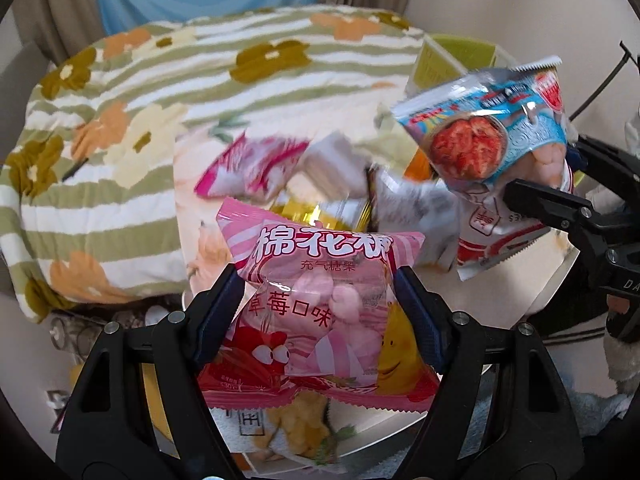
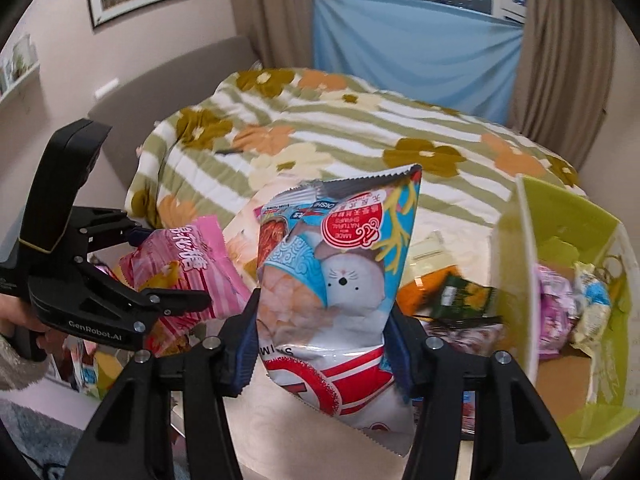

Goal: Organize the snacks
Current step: 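Carry both bags over the box and release them inside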

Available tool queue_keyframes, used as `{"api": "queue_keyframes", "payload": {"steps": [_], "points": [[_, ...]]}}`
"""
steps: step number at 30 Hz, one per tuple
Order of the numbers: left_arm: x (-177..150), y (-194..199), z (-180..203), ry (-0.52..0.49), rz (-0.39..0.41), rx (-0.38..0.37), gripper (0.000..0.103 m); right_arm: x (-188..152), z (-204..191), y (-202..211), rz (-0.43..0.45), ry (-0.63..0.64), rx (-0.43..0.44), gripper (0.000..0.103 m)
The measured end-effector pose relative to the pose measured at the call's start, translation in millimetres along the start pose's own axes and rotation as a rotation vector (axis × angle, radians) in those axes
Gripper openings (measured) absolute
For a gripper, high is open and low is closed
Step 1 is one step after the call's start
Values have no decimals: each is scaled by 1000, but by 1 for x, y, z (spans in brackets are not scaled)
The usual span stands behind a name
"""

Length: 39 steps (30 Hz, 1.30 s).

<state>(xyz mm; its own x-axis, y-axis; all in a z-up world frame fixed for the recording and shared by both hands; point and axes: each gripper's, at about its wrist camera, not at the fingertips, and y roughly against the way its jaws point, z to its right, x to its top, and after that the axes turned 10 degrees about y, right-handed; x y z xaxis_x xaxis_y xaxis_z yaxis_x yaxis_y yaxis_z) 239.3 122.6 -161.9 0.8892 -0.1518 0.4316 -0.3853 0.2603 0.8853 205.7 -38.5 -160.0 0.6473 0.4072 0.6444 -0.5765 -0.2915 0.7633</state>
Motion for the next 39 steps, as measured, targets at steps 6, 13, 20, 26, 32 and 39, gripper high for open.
{"api": "queue_keyframes", "payload": {"steps": [6,13,20,26,32,39], "points": [[31,29,52,21,109,11,74,-2,44,48,66,-44,-36,51],[72,34,144,13,203,-46,74,-20,119,100,104,-69,-106,51],[95,0,244,-8,215,-94,74,-54,203,133,83,-156,-171,51],[95,-50,302,13,160,-94,75,-80,250,140,56,-209,-161,51],[84,-97,335,31,113,-65,75,-98,280,139,28,-230,-123,51],[72,-115,348,17,90,22,102,-113,294,134,0,-227,-82,51]]}}
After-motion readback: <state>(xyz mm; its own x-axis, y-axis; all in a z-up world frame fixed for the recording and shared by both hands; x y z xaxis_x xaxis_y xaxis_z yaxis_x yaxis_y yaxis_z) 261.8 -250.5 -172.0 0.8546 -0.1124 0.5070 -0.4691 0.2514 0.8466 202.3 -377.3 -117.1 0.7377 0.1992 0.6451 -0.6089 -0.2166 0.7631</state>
